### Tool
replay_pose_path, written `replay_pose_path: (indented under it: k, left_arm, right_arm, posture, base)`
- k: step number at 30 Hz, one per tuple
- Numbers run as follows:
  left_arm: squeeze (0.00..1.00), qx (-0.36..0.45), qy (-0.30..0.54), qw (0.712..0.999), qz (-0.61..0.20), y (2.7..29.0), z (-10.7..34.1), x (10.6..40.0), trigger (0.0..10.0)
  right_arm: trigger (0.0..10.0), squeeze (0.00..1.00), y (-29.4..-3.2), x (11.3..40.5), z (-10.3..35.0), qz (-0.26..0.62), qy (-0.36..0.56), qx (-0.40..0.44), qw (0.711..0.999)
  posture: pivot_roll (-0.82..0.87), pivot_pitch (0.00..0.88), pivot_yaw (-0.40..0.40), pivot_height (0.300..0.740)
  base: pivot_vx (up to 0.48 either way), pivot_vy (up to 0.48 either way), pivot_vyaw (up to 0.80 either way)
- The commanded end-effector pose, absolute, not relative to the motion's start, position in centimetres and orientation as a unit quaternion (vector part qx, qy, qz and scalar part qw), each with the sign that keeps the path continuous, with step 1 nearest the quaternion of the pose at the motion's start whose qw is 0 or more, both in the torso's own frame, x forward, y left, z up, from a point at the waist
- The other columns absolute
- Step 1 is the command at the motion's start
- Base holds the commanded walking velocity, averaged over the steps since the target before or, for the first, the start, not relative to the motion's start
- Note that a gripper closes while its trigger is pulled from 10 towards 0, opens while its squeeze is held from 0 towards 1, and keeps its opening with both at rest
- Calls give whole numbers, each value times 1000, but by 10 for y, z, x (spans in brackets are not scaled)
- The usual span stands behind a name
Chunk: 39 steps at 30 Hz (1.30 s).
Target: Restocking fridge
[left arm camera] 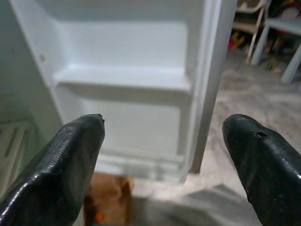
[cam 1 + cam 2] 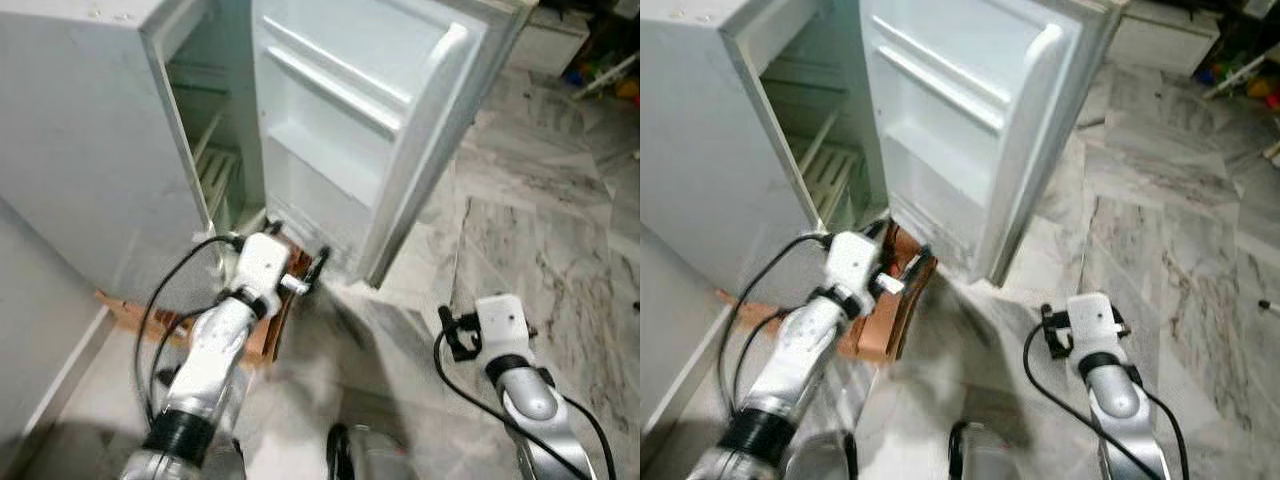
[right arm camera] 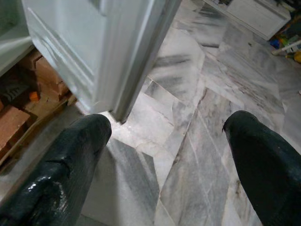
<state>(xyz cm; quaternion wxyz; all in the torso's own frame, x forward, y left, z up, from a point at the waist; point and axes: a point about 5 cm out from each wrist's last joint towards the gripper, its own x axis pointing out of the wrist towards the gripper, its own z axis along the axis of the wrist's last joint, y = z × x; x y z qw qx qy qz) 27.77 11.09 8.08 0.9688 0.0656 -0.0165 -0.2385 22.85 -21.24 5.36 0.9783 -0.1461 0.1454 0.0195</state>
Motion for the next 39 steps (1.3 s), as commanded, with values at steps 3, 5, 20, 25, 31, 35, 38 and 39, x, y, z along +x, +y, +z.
replay_pose_path:
  k: [3, 5, 20, 25, 31, 35, 38, 39]
  left_arm:
    - [0, 72, -44, 969, -233, 106, 95, 275, 10000]
    - [0, 68, -48, 970, -227, 98, 96, 273, 10000]
    - [0, 67, -46, 976, -202, 93, 102, 268, 10000]
    - [0, 72, -42, 977, -195, 93, 102, 269, 10000]
    - [0, 86, -32, 976, -197, 96, 102, 269, 10000]
    - [0, 84, -23, 979, -184, 99, 101, 272, 10000]
    - [0, 86, -19, 979, -186, 97, 99, 274, 10000]
    - [0, 86, -19, 979, -186, 97, 99, 274, 10000]
  right_arm:
    - [10000, 0, -215, 224, 45, 23, 161, -135, 977]
    - [10000, 0, -217, 224, 43, 32, 162, -139, 976]
    - [10000, 0, -212, 233, 60, 49, 139, -149, 978]
    - [10000, 0, -209, 235, 66, 46, 127, -152, 979]
    - [10000, 0, -206, 235, 71, 38, 116, -147, 982]
    - [10000, 0, -206, 235, 71, 36, 110, -141, 983]
    - [10000, 0, -204, 235, 71, 36, 111, -139, 983]
    - [10000, 0, -204, 235, 71, 36, 111, -139, 983]
  posture:
    - [92, 176, -96, 740]
    - [81, 182, -114, 740]
    - [78, 180, -127, 740]
    - [74, 173, -110, 740]
    - [79, 172, -92, 740]
    - [76, 158, -94, 740]
    - [75, 141, -95, 740]
    - [75, 141, -95, 740]
  base:
    - [311, -361, 0]
    - [270, -394, 0]
    - [280, -387, 0]
    - [306, -366, 0]
    - [366, -264, -168]
    - [448, 0, -745]
    - [466, 0, -460]
    - [469, 0, 0]
